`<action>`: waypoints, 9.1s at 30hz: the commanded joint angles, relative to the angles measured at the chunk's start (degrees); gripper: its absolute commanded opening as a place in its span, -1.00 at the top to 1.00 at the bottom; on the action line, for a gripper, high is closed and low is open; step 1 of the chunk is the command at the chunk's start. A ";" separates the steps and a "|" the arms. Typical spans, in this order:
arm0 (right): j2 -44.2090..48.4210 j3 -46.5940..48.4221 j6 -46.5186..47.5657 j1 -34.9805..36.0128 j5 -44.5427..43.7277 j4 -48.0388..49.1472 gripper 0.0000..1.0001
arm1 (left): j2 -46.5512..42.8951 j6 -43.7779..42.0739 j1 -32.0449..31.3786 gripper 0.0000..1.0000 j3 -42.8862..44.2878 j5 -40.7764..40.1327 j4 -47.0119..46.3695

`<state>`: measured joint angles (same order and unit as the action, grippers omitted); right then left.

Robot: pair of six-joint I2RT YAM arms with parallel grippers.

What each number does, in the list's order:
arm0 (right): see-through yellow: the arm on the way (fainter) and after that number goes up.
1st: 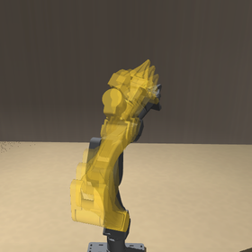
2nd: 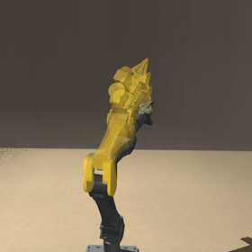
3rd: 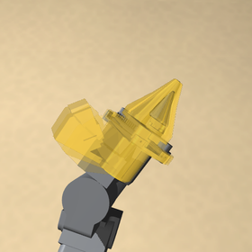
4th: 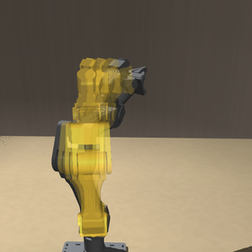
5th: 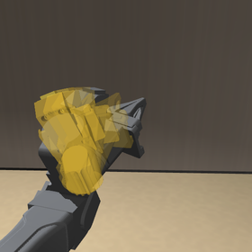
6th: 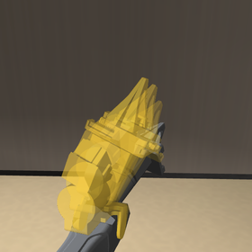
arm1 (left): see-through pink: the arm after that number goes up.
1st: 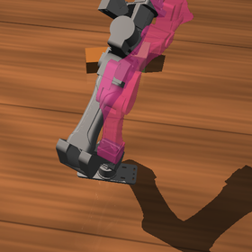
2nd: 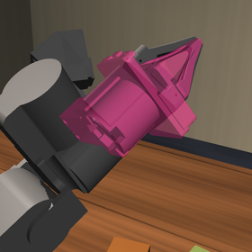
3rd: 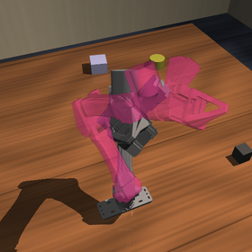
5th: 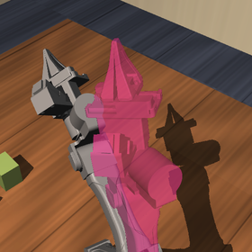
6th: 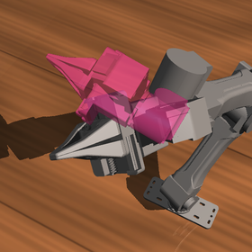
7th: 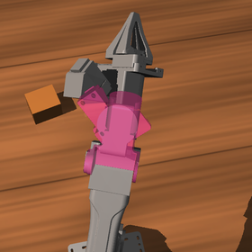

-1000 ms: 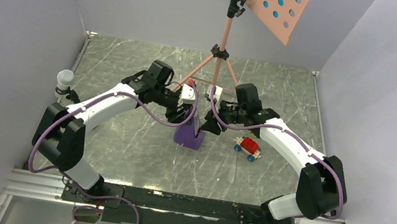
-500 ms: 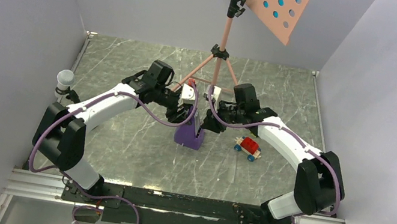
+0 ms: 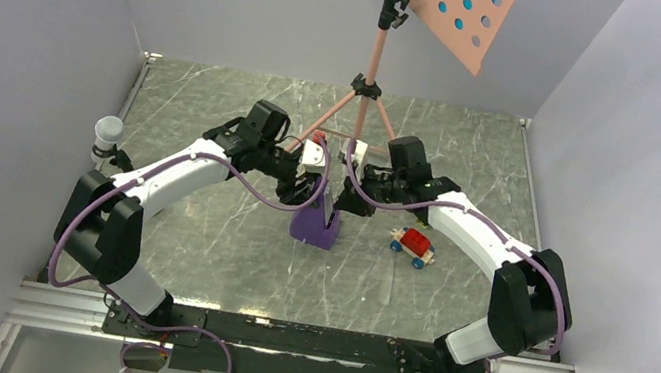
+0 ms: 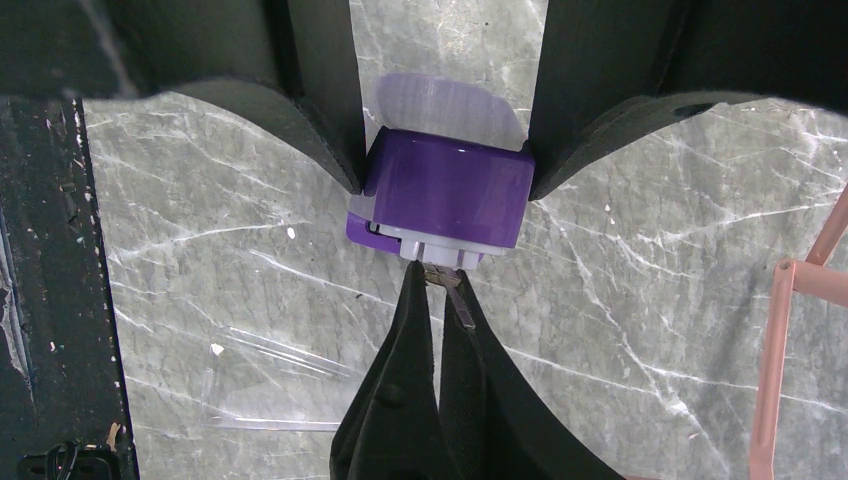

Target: Pack up the instrument practice props

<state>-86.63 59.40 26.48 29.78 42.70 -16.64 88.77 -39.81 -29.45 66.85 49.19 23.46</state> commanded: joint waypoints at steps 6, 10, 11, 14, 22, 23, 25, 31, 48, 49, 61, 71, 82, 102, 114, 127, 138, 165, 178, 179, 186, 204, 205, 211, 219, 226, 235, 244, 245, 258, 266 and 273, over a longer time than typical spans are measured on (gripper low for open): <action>-0.74 2.93 0.03 0.34 2.59 2.12 0.82 | 2.47 -2.08 -0.61 0.99 0.01 -2.65 2.15; -1.64 4.06 -0.21 0.94 2.83 2.38 0.82 | 2.82 -3.44 -0.68 0.99 0.64 -2.77 3.00; -2.04 4.40 -0.36 1.05 2.83 2.55 0.82 | 2.82 -3.65 -0.71 0.99 0.75 -2.77 3.07; -2.92 5.19 -1.67 1.25 2.87 3.37 0.82 | 2.77 -3.95 -0.78 0.99 0.92 -2.71 3.19; -3.82 6.73 -0.66 1.71 4.06 2.32 0.82 | 2.86 -4.33 -1.04 0.99 0.98 -3.26 3.24; -3.69 6.82 -0.12 1.95 4.47 1.87 0.82 | 2.94 -3.76 -1.05 0.99 0.92 -3.35 2.85; -3.34 6.77 1.45 2.79 5.29 0.82 0.82 | 3.10 -2.42 -1.05 0.99 0.89 -3.56 1.99; -1.75 5.35 1.50 3.88 7.27 0.45 0.82 | 1.94 2.56 -0.91 0.94 -1.22 -5.26 -4.92; 0.02 3.57 1.63 3.02 7.59 -0.57 0.35 | -1.49 7.40 -0.94 0.00 -4.74 -9.69 -12.24; 0.25 3.72 1.92 2.68 7.36 -0.88 0.27 | -1.74 7.76 -0.93 -0.10 -4.45 -9.72 -12.03; 4.94 3.36 2.27 -0.34 2.08 -6.89 -0.37 | -5.58 8.52 -0.93 -0.99 -4.02 -9.86 -10.29; 7.27 -2.58 -23.61 -2.71 -16.98 -13.29 -0.43 | -13.12 13.34 -0.96 -0.99 -4.86 -15.08 -6.36; 7.85 -10.07 -40.80 -2.99 -29.09 -21.40 -0.56 | -20.10 22.51 -0.95 -0.99 -10.79 -21.26 -7.35; -7.51 -8.61 -59.75 -1.17 -39.20 -23.90 -0.62 | -25.82 31.12 -0.89 -0.99 -18.77 -23.12 -15.67; -17.07 -9.83 -68.02 3.24 -39.59 -28.50 -0.03 | -30.78 31.29 -0.89 -0.99 -21.29 -26.64 -18.28; -5.74 3.25 -50.80 -1.00 -31.60 -33.03 1.00 | -32.12 26.91 -0.87 -0.99 -18.98 -19.98 -17.21; 22.75 -0.38 -29.42 -4.58 -8.42 -14.04 1.00 | -28.07 17.02 -0.92 -0.99 -9.56 -7.66 -8.58; 19.40 8.25 -40.57 -3.50 -13.80 18.51 1.00 | -10.97 30.24 -3.24 -0.99 3.45 -9.31 -22.58; 21.46 6.94 -34.49 -3.50 -6.00 13.60 1.00 | -14.31 26.88 -2.69 -0.99 1.19 -16.71 -21.44; 21.38 6.96 -34.48 -3.50 -5.83 13.44 1.00 | -14.47 26.87 -2.64 -0.99 0.96 -16.75 -21.49; 20.90 7.39 -33.47 -3.50 -5.17 12.44 1.00 | -15.11 26.98 -2.55 -0.99 -0.07 -17.61 -22.13; 9.04 18.80 -0.95 -12.44 14.22 -4.16 1.00 | -5.90 5.22 0.60 -0.99 16.59 -2.18 6.74; 8.27 19.44 1.86 -12.54 15.01 -5.63 1.00 | -4.68 4.07 0.66 -0.99 18.16 -1.49 8.23; 7.63 18.42 11.79 -12.55 16.05 -9.63 1.00 | 0.73 10.18 2.91 -0.99 28.50 1.28 5.55; 11.92 11.16 18.07 -10.26 14.86 -11.39 1.00 | 5.97 -4.26 5.55 -0.94 30.76 5.34 24.24; 11.29 8.55 16.75 -7.25 11.82 -9.04 1.00 | 2.38 -4.40 5.09 -0.94 16.40 3.70 13.23; 9.08 8.81 15.64 -5.87 8.50 -10.61 1.00 | 7.54 -8.04 3.71 -0.98 17.52 5.19 14.89; 7.68 8.43 14.68 -5.32 5.87 -10.20 1.00 | 9.93 -8.13 3.09 -0.77 17.85 6.37 13.47; 7.62 8.14 14.35 -5.20 5.70 -9.72 1.00 | 10.17 -7.93 3.09 -0.72 18.14 6.50 13.77; 6.12 4.08 11.83 -1.23 0.06 -3.08 1.00 | 9.01 -1.05 3.18 0.01 15.06 7.42 9.61; 3.30 5.69 12.97 -1.13 -0.64 -2.74 1.00 | 7.01 -4.24 2.77 0.03 12.06 5.34 8.29; 2.69 4.95 14.22 -1.13 -1.30 -2.99 1.00 | 5.60 -6.93 1.73 0.02 9.30 3.05 8.20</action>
<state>-83.96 63.35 39.29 28.56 41.50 -21.91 96.05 -43.72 -26.92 78.11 54.54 32.34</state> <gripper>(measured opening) 0.561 0.542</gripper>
